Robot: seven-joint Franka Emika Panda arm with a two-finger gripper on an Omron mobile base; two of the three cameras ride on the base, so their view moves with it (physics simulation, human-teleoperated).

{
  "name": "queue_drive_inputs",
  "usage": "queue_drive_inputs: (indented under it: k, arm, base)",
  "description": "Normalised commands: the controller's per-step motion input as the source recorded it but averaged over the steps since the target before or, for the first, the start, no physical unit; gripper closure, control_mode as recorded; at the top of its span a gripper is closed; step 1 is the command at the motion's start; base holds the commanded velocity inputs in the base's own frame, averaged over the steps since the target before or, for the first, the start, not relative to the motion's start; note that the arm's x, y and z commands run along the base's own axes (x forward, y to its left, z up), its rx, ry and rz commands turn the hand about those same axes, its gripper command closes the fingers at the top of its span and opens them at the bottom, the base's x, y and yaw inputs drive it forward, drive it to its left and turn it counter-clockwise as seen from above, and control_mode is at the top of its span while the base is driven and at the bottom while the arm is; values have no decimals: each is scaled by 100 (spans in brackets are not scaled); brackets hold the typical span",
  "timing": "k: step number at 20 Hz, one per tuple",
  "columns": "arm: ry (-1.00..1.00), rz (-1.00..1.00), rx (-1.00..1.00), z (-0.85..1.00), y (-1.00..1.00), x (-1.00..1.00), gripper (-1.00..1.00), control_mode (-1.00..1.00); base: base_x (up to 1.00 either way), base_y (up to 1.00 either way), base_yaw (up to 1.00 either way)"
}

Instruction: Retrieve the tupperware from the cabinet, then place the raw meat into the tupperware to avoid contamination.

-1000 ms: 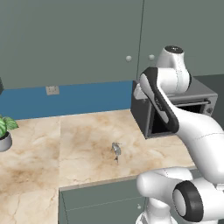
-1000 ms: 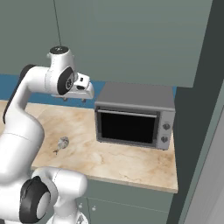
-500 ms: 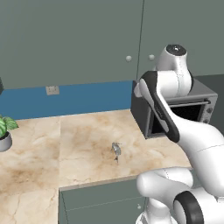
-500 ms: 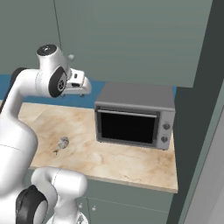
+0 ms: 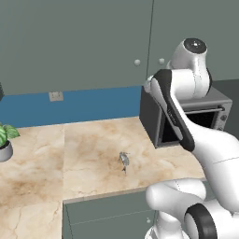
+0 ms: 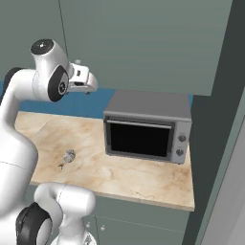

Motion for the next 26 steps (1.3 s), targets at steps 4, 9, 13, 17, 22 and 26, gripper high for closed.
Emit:
queue_drive_inputs:
  k: [4,9,13,17,22,26]
  arm:
    - [-8,-3,12,45,0,0,-100,-100]
    - [-13,-2,4,56,0,0,-100,-100]
    - [-13,-4,0,38,0,0,-100,-100]
    - [-10,-5,0,19,2,8,-100,-100]
    - [-3,-1,0,16,2,12,-100,-100]
    - [0,0,0,10,1,17,-100,-100]
  base:
    - [0,0,0]
    - [0,0,0]
    - [0,0,0]
    - [0,0,0]
    - [0,0,0]
    - [0,0,0]
